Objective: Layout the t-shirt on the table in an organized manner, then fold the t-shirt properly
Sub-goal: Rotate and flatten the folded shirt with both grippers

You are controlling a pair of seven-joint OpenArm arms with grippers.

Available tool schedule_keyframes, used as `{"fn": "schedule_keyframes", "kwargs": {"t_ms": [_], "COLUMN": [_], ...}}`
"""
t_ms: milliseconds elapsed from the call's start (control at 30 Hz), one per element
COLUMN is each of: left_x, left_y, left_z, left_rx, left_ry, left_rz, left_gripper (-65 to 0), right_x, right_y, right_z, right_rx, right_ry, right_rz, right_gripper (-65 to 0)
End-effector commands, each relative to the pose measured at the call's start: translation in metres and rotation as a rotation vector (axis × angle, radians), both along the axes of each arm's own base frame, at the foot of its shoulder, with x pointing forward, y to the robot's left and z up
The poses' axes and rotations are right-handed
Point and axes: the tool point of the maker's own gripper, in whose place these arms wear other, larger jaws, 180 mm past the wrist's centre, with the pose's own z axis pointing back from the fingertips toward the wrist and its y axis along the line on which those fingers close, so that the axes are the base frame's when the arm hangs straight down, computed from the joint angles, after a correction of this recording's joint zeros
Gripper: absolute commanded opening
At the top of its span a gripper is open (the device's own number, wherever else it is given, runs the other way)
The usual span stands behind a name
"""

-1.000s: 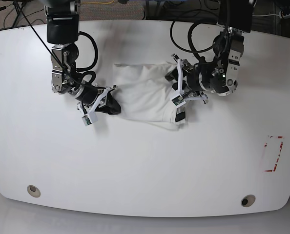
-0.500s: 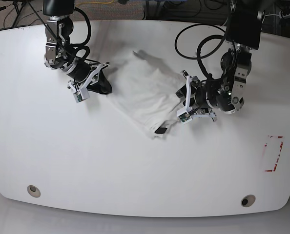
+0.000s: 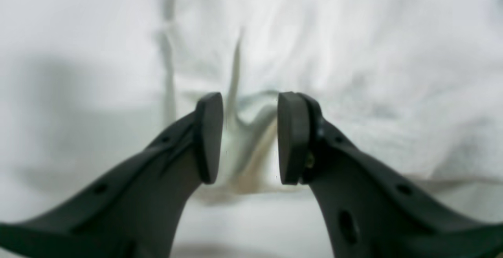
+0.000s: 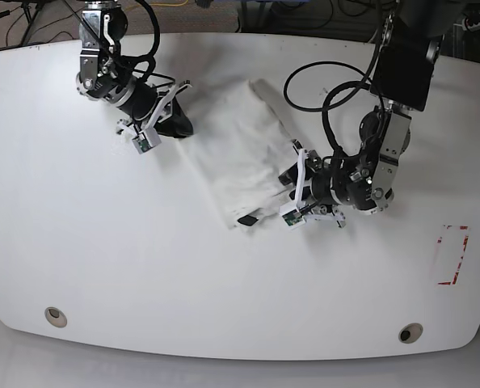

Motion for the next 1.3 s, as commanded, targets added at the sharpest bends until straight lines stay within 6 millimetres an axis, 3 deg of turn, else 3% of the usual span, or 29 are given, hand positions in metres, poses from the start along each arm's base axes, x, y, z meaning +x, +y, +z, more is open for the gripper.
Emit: {"fn": "schedule_keyframes", "kwargs": {"t_ms": [0, 133, 300, 633, 900, 1033, 1267], "left_x": [0.022, 0.027, 0.023, -0.016, -0.032, -0.034, -0.039], "left_y": [-0.006, -0.013, -0.024, -0.048, -0.039, -0.036, -0.031], "left_z": [0.036, 0.063, 0.083, 0.055, 0.042, 0.046, 0.041], "left_rx": [-0.035, -0.050, -0.073, -0.125, -0.143, -0.167, -0.172], "left_ry": [-0.104, -0.186, -0.251, -0.157, -0.118, -0.124, -0.110], "left_rz": [-0.011, -0.035, -0.064, -0.079, -0.036, -0.007, 0.018], "left_gripper": [-44.6, -44.6, -44.6, -44.6, -44.6, -44.6, -44.6], "right_x": [0.012, 0.019, 0.035, 0.055, 0.040, 0.029, 0.032], "right_y": [0.004, 0.011, 0.009, 0.008, 0.012, 0.035, 0.062], "right_z": [0.027, 0.048, 0.056, 0.011, -0.009, -0.013, -0.005], "right_rx": [0.017, 0.014, 0.015, 0.033, 0.045, 0.102, 0.170], "right_ry": [-0.085, -0.143, -0.169, -0.044, 0.023, 0.051, 0.068], "right_rz": [0.013, 0.027, -0.005, -0.030, -0.034, -0.040, -0.147], "right_gripper": [-58.3, -58.2, -57.9, -58.3, -58.5, -58.5, -58.0]}}
